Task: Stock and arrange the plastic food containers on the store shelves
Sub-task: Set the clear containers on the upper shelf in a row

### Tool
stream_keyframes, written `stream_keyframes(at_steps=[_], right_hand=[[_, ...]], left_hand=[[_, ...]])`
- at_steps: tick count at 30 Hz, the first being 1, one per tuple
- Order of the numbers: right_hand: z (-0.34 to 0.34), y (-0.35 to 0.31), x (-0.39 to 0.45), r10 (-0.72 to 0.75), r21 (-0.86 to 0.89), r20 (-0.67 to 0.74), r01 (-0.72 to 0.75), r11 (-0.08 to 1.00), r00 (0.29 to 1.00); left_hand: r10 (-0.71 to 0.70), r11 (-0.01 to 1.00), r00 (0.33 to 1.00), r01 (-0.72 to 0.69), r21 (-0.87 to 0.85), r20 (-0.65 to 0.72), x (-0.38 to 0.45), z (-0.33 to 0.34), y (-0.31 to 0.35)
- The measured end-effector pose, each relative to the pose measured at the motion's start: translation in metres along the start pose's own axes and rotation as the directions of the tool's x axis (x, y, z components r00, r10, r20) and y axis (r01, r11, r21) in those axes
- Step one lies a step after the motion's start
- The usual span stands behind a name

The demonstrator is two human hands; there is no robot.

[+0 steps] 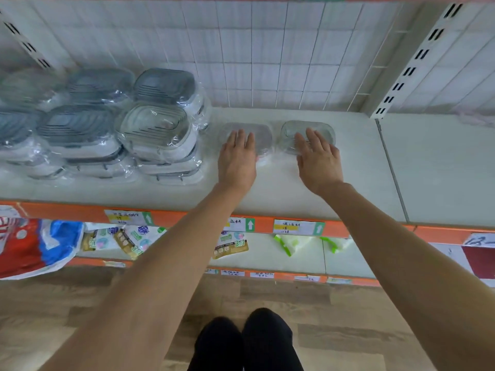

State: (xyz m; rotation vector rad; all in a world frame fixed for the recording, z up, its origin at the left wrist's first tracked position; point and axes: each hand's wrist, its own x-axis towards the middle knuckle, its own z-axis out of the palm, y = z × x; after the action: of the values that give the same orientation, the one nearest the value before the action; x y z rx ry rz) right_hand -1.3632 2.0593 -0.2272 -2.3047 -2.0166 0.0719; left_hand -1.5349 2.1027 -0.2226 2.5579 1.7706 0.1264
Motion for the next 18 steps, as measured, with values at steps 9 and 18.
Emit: stream_keyframes(at_steps=[9,18], right_hand=[[-0.024,-0.009,-0.019,-0.078,-0.045,0.161,0.087,0.995,0.984],[-0.069,-0.033,-0.089,-0.097,0.087,0.254,0.077,0.993,0.962]], left_hand=[[0.064,0.996,0.974,-0.048,-0.077,0.219,-0.024,-0.028,0.006],[0.146,0.986,0.947,-0.116,-0.118,0.286,-0.093,-0.077,0.003]])
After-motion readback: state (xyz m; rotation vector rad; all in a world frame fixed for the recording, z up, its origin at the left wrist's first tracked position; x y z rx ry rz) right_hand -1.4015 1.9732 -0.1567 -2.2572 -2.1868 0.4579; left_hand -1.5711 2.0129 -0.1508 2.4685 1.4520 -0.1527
